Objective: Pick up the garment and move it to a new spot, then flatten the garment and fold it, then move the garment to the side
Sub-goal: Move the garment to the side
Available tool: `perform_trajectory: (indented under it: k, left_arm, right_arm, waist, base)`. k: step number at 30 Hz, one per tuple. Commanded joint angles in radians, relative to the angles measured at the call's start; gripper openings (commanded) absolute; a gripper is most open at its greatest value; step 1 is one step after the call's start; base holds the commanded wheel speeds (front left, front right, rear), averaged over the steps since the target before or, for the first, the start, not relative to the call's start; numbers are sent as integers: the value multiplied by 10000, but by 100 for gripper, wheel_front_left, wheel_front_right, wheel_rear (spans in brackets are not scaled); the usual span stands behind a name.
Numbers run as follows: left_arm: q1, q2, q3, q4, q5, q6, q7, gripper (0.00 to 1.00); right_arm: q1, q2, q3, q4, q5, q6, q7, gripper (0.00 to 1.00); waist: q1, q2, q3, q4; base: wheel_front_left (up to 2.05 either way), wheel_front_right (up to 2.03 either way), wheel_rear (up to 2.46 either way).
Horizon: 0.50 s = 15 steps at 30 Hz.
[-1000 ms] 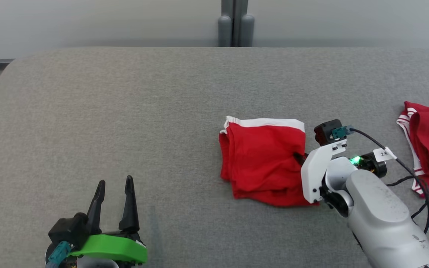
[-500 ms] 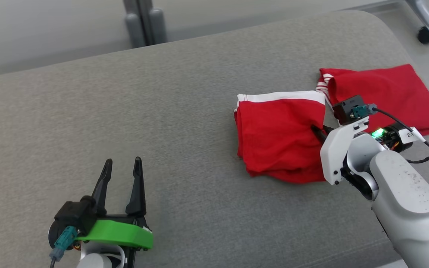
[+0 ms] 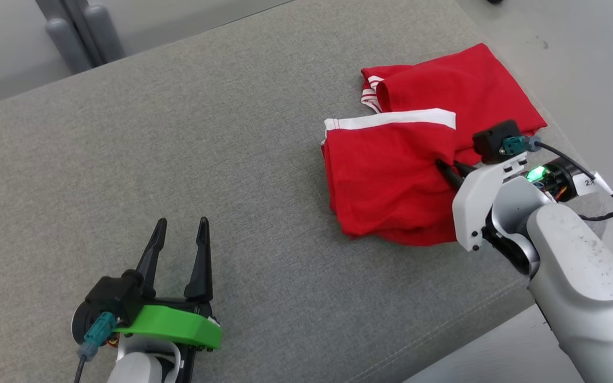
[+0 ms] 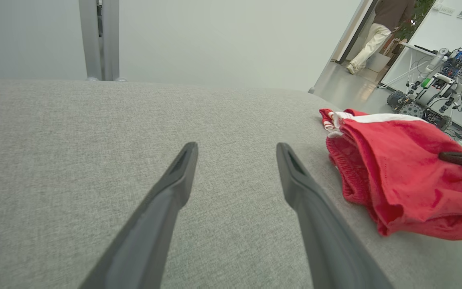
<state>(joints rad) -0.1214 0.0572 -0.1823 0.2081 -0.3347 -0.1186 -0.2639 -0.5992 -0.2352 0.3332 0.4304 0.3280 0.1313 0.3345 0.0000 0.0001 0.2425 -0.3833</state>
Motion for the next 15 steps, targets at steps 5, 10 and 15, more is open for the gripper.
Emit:
perform_trajectory:
  k: [5, 10, 15]
  left_arm:
    - [-119, 89, 51, 26, 36, -50, 0, 100]
    - [-259, 63, -24, -16, 71, -68, 0, 100]
    - [-365, 55, -138, -27, 135, -71, 0, 100]
  right_arm:
    - [-560, -503, 178, -245, -167, -14, 233, 0]
    - [-1302, -1138, 430, 106, -111, -14, 440, 0]
    - [-2112, -1972, 309, 822, 8, -14, 559, 0]
  waist:
    - [0, -1, 150, 273]
    - [0, -1, 328, 777]
    - [0, -1, 591, 1307]
  base:
    - [0, 0, 0]
    - [0, 0, 0]
    - [0, 0, 0]
